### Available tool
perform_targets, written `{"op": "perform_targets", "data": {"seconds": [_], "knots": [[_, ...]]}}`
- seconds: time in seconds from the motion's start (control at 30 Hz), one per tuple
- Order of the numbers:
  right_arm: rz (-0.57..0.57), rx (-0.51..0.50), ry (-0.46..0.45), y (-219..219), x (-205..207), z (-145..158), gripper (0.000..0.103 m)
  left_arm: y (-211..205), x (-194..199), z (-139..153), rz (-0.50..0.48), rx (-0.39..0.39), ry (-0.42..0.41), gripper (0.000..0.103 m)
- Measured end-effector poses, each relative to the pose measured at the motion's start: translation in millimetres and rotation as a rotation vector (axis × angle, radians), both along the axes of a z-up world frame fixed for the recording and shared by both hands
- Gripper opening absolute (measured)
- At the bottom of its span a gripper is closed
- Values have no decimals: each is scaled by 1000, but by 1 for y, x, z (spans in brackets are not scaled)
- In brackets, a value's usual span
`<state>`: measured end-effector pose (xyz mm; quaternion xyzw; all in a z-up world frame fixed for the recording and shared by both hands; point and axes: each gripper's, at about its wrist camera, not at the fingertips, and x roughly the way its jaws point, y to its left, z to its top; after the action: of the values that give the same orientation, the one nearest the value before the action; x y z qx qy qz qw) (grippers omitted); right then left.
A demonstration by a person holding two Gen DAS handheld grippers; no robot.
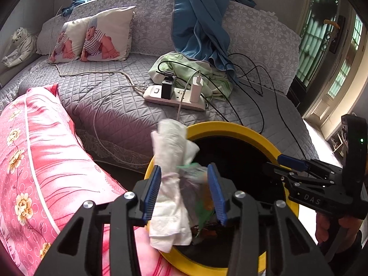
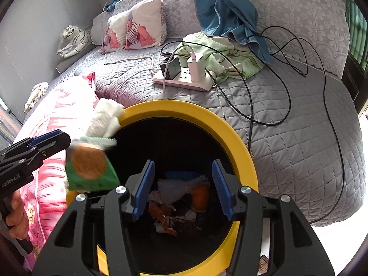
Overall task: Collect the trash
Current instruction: 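Open the right tool to drop the peel while the left tool releases the tissue and packet, then move both open tools back over the pink blanket toward the remaining trash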
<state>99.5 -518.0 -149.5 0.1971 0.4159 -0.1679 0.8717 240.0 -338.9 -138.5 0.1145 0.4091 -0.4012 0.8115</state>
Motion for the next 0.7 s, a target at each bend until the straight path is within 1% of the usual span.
{"op": "perform_targets", "data": {"seconds": [0.07,0.13,0.27,0.5,0.53,0.57,0.6,0.63,0.7], "knots": [[-2,4,-5,-1,-2,2,49,3,3,2,13,-20,24,50],[-7,0,-11,-1,-4,6,49,6,6,3,26,-33,38,50],[-7,-10,-22,2,-8,14,49,13,8,8,44,-51,40,50],[31,-33,-48,15,-7,32,49,40,16,25,96,-95,32,50],[42,-35,-55,17,-6,35,50,47,17,27,105,-101,31,51],[56,-35,-63,21,-4,38,53,54,19,31,119,-105,23,58],[66,-37,-71,25,-3,41,55,64,21,35,139,-109,8,61],[81,-41,-76,31,0,44,55,74,22,39,160,-114,-10,65],[117,-50,-89,44,6,51,59,95,28,47,202,-123,-34,68]]}}
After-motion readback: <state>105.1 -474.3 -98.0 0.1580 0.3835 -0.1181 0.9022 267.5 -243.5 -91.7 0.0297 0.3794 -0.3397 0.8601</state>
